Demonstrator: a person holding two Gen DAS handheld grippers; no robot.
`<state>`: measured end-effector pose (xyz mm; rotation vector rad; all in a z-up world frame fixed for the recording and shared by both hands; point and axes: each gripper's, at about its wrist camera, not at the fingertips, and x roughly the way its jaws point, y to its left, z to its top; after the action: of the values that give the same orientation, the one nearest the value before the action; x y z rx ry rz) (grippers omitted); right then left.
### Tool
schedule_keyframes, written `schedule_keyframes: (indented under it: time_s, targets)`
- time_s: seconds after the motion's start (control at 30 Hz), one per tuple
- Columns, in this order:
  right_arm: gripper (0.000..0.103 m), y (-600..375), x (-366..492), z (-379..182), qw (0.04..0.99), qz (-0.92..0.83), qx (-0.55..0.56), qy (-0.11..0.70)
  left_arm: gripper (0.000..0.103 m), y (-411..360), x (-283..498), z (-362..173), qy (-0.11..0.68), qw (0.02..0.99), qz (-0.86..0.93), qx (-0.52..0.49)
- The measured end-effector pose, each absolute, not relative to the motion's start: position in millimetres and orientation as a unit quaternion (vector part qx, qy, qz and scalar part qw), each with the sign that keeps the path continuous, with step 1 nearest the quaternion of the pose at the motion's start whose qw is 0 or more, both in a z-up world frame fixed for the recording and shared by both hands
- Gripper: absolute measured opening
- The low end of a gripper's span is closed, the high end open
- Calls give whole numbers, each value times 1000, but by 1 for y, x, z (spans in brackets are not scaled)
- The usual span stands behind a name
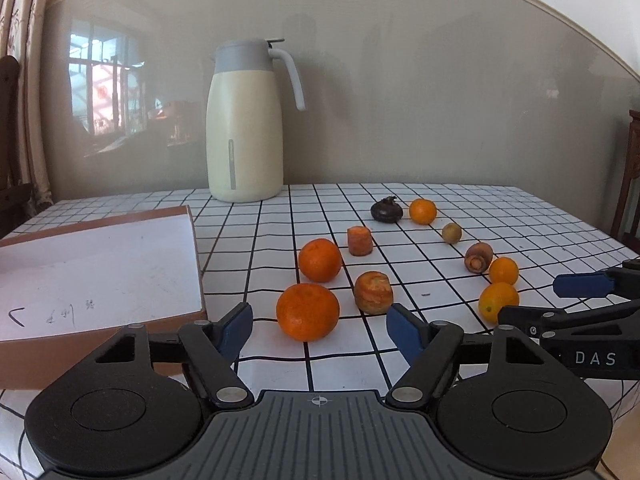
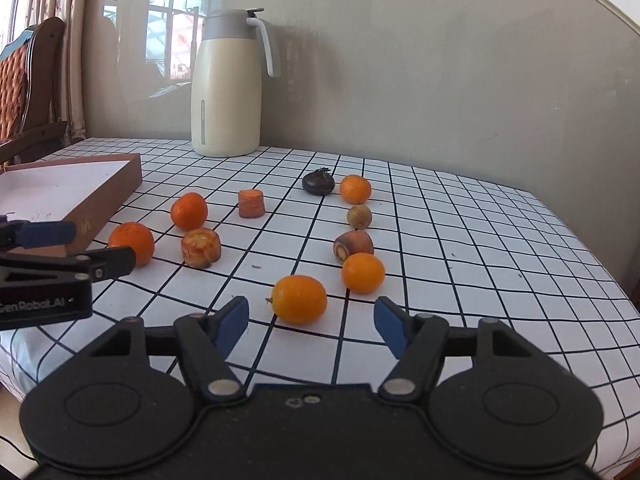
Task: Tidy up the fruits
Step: 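Move the left tool to the large orange and close its fingers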
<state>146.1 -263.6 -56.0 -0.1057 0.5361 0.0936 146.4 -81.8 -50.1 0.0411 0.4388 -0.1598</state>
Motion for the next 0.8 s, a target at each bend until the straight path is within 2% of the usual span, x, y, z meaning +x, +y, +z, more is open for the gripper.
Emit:
schedule_keyframes:
  time_s: [0.43,0.5,0.53,0.57,0.8]
  targets:
    - [38,-256,172,-65,953,66,-64,288,73,-84,175,-58,243,967,-69,13]
    - [35,-255,174,-65,952,66,-65,292,66,-86,178,-59,248,966,-70,15]
    - [31,-255,175,-66,951,66,-66,294,50,-86,179,-60,253,965,-70,16]
    - [31,-255,176,-66,951,66,-68,296,43,-87,182,-62,258,964,-66,18]
    - [30,-256,173,-65,952,63,-72,292,42,-85,182,-64,261,963,-71,14]
